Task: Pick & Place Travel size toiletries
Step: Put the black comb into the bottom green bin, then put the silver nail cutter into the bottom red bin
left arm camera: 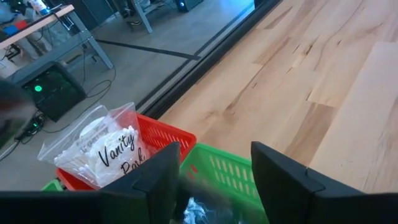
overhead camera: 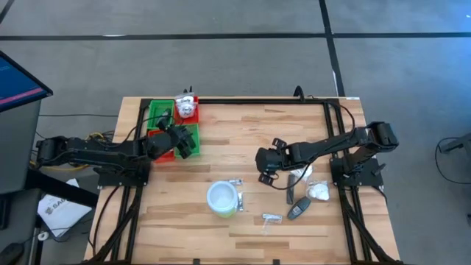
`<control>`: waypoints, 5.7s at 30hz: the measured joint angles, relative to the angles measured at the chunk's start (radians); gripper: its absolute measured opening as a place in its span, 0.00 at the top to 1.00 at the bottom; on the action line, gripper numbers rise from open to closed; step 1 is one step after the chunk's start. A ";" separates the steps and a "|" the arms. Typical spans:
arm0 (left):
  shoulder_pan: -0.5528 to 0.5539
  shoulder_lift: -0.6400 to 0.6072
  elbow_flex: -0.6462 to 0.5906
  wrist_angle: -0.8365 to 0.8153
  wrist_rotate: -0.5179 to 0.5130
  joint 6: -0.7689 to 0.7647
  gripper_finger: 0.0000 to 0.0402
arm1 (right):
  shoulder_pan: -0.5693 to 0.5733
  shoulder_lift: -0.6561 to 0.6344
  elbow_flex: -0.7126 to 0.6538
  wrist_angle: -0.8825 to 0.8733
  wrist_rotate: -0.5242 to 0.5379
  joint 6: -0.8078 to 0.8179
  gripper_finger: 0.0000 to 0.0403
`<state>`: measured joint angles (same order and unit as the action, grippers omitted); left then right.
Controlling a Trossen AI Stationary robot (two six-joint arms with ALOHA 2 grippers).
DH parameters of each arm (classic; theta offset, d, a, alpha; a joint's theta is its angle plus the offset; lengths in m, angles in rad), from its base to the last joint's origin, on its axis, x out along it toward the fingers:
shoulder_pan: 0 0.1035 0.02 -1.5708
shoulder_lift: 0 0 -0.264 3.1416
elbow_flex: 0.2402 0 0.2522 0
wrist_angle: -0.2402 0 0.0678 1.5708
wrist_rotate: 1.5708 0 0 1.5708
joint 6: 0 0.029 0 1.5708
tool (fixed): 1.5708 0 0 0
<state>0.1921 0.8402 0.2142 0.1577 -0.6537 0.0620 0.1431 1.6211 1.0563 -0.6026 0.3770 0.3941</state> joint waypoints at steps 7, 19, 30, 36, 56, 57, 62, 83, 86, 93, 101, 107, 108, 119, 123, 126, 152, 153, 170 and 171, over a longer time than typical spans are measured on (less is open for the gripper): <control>-0.011 0.000 0.000 0.007 0.001 -0.043 0.52 | 0.088 0.004 0.001 0.144 -0.007 -0.007 0.70; -0.073 -0.003 0.000 0.026 0.034 -0.052 0.53 | 0.203 0.129 0.002 0.287 -0.048 -0.001 0.70; -0.077 -0.016 0.000 0.055 0.042 -0.052 0.53 | 0.352 0.150 0.005 0.237 -0.145 0.113 0.70; -0.077 -0.016 0.000 0.061 0.042 -0.055 0.54 | 0.417 0.141 0.005 0.233 -0.143 0.198 0.70; -0.077 -0.015 -0.001 0.068 0.042 -0.079 0.55 | 0.464 0.248 0.004 0.224 -0.149 0.310 0.70; -0.077 -0.015 -0.001 0.069 0.042 -0.079 0.55 | 0.463 0.250 0.005 0.215 -0.155 0.319 0.70; -0.077 -0.015 -0.001 0.070 0.042 -0.079 0.55 | 0.464 0.250 0.003 0.194 -0.169 0.342 0.70; -0.077 -0.015 -0.001 0.071 0.042 -0.078 0.55 | 0.433 0.249 0.092 0.044 -0.187 0.248 0.90; -0.077 -0.015 -0.001 0.071 0.042 -0.078 0.55 | 0.420 0.249 0.143 0.014 -0.188 0.187 0.90; -0.077 -0.015 -0.001 0.077 0.042 -0.078 0.55 | 0.367 0.249 0.249 -0.117 -0.133 0.069 0.90; -0.077 -0.015 -0.001 0.121 0.122 -0.078 0.55 | 0.262 0.249 0.354 -0.194 -0.055 -0.105 0.90; -0.077 -0.015 -0.001 0.174 0.195 -0.075 0.55 | 0.178 0.249 0.433 -0.201 -0.033 -0.263 0.90; -0.077 -0.015 -0.001 0.179 0.202 -0.074 0.55 | 0.164 0.249 0.446 -0.204 -0.032 -0.287 0.90; -0.077 -0.015 -0.001 0.217 0.254 -0.074 0.55 | 0.037 0.249 0.569 -0.172 -0.030 -0.508 0.90; -0.077 -0.015 -0.001 0.246 0.294 -0.069 0.55 | -0.001 0.249 0.608 -0.111 -0.030 -0.578 0.90; -0.077 -0.015 -0.001 0.271 0.322 -0.068 0.55 | -0.025 0.249 0.629 -0.064 -0.032 -0.624 0.90; -0.077 -0.014 -0.001 0.583 0.609 0.012 0.55 | -0.153 0.249 0.642 0.413 -0.269 -0.684 0.90; -0.077 -0.014 -0.001 0.596 0.609 0.012 0.55 | -0.153 0.249 0.642 0.424 -0.272 -0.684 0.90; -0.076 0.182 -0.001 0.904 0.607 0.012 0.55 | -0.172 0.249 0.641 0.466 -0.275 -0.682 0.90; -0.074 0.199 -0.001 0.941 0.606 0.012 0.55 | -0.172 0.249 0.641 0.465 -0.275 -0.682 0.90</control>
<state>0.1182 1.0392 0.2131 1.0984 -0.0474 0.0739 -0.0292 1.8698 1.6978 -0.1380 0.1017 -0.2875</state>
